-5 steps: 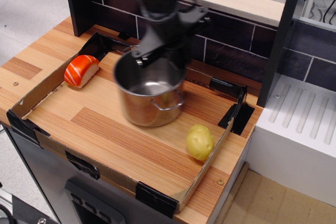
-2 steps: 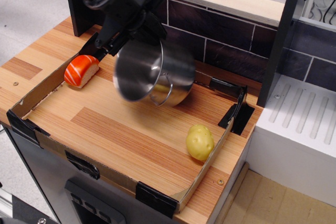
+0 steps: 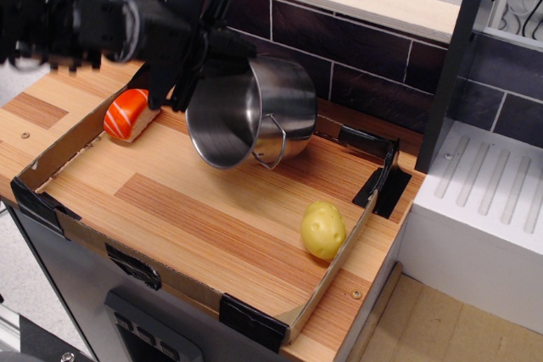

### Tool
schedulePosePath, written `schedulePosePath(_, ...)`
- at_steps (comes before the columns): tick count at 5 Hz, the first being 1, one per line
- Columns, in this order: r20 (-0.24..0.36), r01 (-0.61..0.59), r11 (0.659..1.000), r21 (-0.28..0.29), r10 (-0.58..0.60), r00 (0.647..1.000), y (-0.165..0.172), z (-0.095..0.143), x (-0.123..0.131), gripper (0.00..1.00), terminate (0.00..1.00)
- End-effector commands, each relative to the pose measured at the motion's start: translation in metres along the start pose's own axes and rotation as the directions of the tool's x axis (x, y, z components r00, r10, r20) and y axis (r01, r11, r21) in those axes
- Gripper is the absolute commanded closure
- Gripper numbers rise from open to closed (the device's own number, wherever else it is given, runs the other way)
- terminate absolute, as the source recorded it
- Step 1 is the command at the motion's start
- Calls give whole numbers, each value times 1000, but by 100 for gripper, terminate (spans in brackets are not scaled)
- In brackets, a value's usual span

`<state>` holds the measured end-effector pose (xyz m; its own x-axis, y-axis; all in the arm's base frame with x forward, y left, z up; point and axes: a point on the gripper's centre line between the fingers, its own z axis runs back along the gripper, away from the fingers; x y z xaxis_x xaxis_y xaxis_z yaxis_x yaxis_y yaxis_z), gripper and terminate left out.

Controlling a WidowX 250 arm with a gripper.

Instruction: Topple metal pot

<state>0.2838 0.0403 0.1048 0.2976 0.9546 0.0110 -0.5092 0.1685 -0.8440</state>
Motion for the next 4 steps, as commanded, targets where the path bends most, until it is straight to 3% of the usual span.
schedulePosePath(1,54,64,995,81,-69,996,21,4,11,100,0)
schedulePosePath(2,70,70,979,194,-85,994,29,2,13,100,0)
schedulePosePath(3,96,28,941,337,-64,993,24,10,14,0,0)
schedulePosePath(4,145,-16,867,499,-65,987,12,20,16,0,0)
